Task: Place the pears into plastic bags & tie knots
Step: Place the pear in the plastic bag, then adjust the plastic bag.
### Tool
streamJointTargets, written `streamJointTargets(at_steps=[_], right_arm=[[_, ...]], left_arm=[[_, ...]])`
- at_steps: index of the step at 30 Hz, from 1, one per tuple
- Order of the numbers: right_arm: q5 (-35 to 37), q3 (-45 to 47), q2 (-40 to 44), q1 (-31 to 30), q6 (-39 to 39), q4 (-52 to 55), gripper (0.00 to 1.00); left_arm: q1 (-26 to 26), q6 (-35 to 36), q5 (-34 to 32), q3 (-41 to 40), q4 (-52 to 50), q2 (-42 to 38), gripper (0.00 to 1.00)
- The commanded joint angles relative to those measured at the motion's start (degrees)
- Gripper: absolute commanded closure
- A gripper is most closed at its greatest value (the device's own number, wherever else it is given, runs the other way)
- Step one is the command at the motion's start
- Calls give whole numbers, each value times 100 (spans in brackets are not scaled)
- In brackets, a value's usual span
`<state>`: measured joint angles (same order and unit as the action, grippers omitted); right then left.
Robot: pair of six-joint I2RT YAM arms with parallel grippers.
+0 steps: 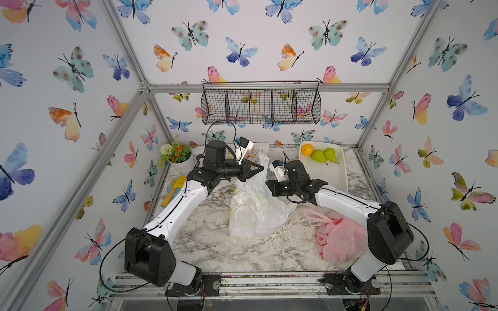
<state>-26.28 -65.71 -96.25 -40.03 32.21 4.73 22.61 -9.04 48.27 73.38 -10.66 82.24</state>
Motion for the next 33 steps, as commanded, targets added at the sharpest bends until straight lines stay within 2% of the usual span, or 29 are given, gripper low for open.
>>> streamJointTargets(at_steps=[1, 4, 7, 13, 15, 19, 26, 31, 33], right_arm=[[-252, 28, -311, 15, -17, 238, 40], [-33, -270, -187, 12, -272, 847, 24], [672, -338, 411, 18, -281, 1240, 18], [3635, -557, 1269, 64, 265, 3101, 15], [4286, -369, 1415, 189, 526, 3507, 13], [4123, -99, 1534, 382, 707, 3641, 13], [3400, 318, 1130, 489, 799, 2938, 15], [2717, 715, 985, 687, 862, 2124, 31], [2396, 668, 1030, 716, 874, 1868, 44]], left_arm=[[15, 82, 3, -2, -9, -85, 100], [14, 75, -12, 35, -35, -123, 100], [-1, 187, -101, -39, -136, -281, 100], [-37, 152, -134, -385, -30, -642, 100], [-37, 105, -130, -500, 83, -741, 100], [-37, 82, -86, -622, 114, -784, 100], [-29, -56, -23, -781, 361, -788, 100], [-29, -68, -12, -822, 370, -807, 100], [-33, -79, -23, -813, 378, -824, 100]])
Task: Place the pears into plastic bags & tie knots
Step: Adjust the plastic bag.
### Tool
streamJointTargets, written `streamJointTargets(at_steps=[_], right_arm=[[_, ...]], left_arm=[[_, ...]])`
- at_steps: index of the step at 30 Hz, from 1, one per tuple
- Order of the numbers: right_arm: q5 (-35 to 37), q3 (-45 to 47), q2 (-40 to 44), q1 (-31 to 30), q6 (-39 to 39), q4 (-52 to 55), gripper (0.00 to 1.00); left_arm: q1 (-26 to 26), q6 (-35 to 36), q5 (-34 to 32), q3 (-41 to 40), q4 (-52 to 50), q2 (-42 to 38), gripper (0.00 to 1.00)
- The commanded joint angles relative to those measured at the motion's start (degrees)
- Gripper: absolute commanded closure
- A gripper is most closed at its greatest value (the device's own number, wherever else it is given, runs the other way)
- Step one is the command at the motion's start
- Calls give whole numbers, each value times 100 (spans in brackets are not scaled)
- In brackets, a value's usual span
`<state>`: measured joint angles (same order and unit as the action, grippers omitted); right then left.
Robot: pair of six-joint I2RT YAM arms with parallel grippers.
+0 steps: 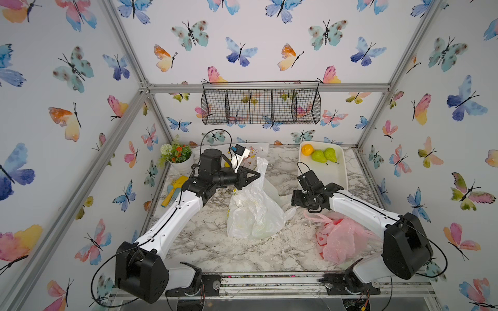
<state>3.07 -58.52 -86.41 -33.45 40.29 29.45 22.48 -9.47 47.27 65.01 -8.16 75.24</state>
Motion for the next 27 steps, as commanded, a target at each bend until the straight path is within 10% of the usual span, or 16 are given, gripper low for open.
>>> streamJointTargets(at_steps=[1, 5, 8, 13, 27], right_arm=[[-690, -135, 92, 57, 53, -632, 52], [-1596, -1063, 486, 51, -246, -518, 87], [-1618, -2037, 806, 40, -757, -318, 95], [-1113, -2945, 1025, 42, -1726, -38, 97], [-2763, -4290, 482, 785, -1934, -135, 98]], left_arm=[[-24, -29, 65, 50, 105, -139, 100], [-90, 8, -244, 409, -244, -316, 100], [-226, 72, -576, 947, -642, -667, 100], [-446, -221, -1786, 929, -4, -1581, 100], [-446, -263, -794, 473, -119, -1015, 100]])
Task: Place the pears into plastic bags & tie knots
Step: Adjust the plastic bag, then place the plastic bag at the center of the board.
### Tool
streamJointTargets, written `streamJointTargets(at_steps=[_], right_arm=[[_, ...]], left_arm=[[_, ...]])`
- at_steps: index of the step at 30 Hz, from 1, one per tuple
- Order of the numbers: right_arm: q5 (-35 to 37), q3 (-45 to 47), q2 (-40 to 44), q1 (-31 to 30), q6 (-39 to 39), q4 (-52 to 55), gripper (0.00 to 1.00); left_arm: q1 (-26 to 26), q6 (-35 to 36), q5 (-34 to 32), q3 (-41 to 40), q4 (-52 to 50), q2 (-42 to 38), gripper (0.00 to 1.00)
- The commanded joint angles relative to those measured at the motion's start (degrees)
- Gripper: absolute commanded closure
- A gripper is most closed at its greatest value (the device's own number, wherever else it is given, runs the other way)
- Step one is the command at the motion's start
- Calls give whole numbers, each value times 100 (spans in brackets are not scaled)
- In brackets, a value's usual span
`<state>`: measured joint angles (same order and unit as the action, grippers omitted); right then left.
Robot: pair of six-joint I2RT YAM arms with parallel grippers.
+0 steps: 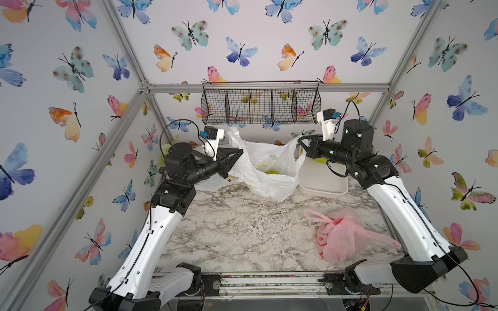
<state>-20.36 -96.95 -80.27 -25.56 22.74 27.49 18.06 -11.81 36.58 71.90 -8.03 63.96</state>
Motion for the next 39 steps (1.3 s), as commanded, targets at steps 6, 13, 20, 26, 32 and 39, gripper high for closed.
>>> streamJointTargets(at_steps=[6, 13, 20, 26, 32, 39], right_arm=[[-1036, -1604, -905, 7, 95, 216, 97], [-1383, -1291, -598, 115, 627, -637, 97], [-1257, -1250, -628, 208, 453, 231, 97], [-1106, -101, -123, 209, 749, -317, 97], [134, 557, -551, 245, -12, 889, 98], [-752, -325, -466, 253, 271, 439, 98]], left_arm=[[4, -485, 237, -1222, 461, -68, 100], [30, -438, 246, -1319, 460, -102, 100], [275, -324, 140, -519, -98, 95, 100], [833, -235, -194, 476, -600, -15, 100], [834, -343, -280, 1663, -921, 113, 100], [794, 77, -610, 383, -1391, 472, 100]])
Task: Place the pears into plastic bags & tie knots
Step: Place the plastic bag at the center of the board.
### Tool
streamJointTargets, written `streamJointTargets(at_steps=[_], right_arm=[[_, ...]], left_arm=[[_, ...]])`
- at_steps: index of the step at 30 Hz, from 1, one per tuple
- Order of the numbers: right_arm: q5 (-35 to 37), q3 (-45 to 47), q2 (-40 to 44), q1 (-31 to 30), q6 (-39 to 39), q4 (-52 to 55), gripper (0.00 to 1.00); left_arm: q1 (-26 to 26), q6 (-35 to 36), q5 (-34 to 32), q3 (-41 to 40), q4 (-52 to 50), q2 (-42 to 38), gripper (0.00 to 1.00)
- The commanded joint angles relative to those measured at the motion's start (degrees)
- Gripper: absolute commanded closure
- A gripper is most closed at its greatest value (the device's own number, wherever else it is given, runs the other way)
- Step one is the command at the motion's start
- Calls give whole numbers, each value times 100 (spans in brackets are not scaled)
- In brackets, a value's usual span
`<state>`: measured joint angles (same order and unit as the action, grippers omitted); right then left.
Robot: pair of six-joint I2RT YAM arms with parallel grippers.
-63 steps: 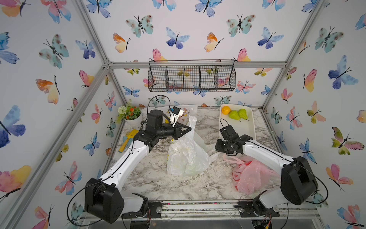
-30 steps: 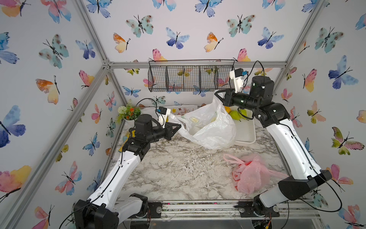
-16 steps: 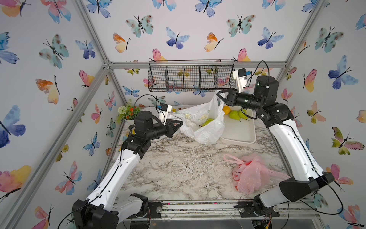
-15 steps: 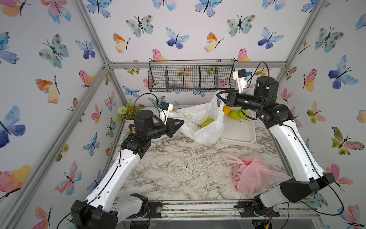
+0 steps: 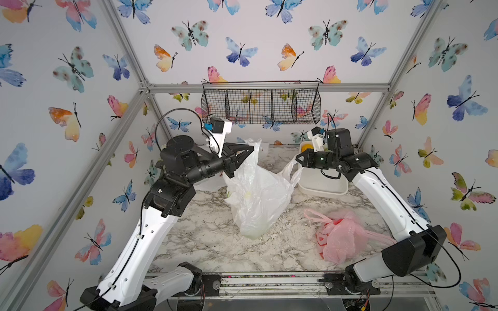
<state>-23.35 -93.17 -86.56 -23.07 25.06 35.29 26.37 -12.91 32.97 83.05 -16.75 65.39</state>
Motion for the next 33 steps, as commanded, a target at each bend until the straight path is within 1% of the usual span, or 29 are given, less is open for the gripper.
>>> streamJointTargets(at_steps=[1, 3, 4, 5, 6, 8, 9, 10, 11, 12, 13, 14, 16, 18, 21, 22, 24, 26, 28, 29, 31, 33], right_arm=[[-679, -812, 244, 4, 205, -576, 97], [-1175, -832, 464, 4, 657, -1246, 97], [-1206, -824, 451, 4, 809, -1283, 98], [-1114, -914, 285, 4, 669, -868, 97], [-1061, -964, 30, 4, 361, -310, 97], [-1027, -1086, -315, 4, -88, 648, 97], [-1104, -1168, -316, 4, -179, 713, 97], [-1222, -1118, -154, 4, -85, 391, 98], [-1172, -885, 113, 0, 159, -188, 97], [-1079, -731, 355, 4, 281, -474, 97], [-938, -780, 401, 13, 254, -527, 98], [-899, -961, 317, 19, 163, -342, 97], [-951, -1006, 177, 22, 107, -161, 98], [-992, -481, 209, 22, 231, -436, 98], [-606, 327, 207, 22, 115, -580, 94], [-402, 439, 174, 17, -17, -513, 93], [-29, 383, 133, 16, -281, -293, 87], [399, 23, 105, 22, -586, 55, 72], [794, -483, 65, 22, -813, 386, 63], [983, -753, 48, 21, -882, 508, 58], [1123, -1230, 7, 21, -906, 631, 51], [791, -1621, -105, -17, -845, 671, 47]], left_arm=[[-45, 160, -239, -922, -426, 303, 100], [-48, 134, -279, -1154, -248, 182, 100], [-54, 154, -322, -1152, -228, 140, 100], [-61, 193, -359, -1119, -208, 113, 100], [-62, 228, -361, -1082, -168, 94, 100], [-71, 221, -258, -1048, 14, 56, 100], [-73, 166, -154, -1009, 95, 59, 100], [-68, 87, -34, -955, 187, 68, 100], [-63, -4, 107, -910, 292, 86, 100], [-54, -105, 234, -899, 424, 92, 100], [-38, -211, 354, -899, 573, 111, 100], [-10, -278, 418, -911, 704, 138, 100], [56, -309, 468, -920, 825, 196, 100], [71, -218, 571, -1010, 823, 277, 100], [-14, 229, 711, -1472, 849, 315, 100], [-97, 406, 841, -1620, 868, 332, 100], [-271, 579, 1035, -1778, 938, 356, 100], [-352, 829, 1354, -1839, 1121, 344, 100], [-335, 928, 1635, -2023, 1634, 290, 100], [-327, 859, 1775, -2154, 1974, 287, 100], [-270, 749, 2009, -2367, 2517, 344, 99], [-137, 771, 2245, -2548, 2897, 458, 97]])
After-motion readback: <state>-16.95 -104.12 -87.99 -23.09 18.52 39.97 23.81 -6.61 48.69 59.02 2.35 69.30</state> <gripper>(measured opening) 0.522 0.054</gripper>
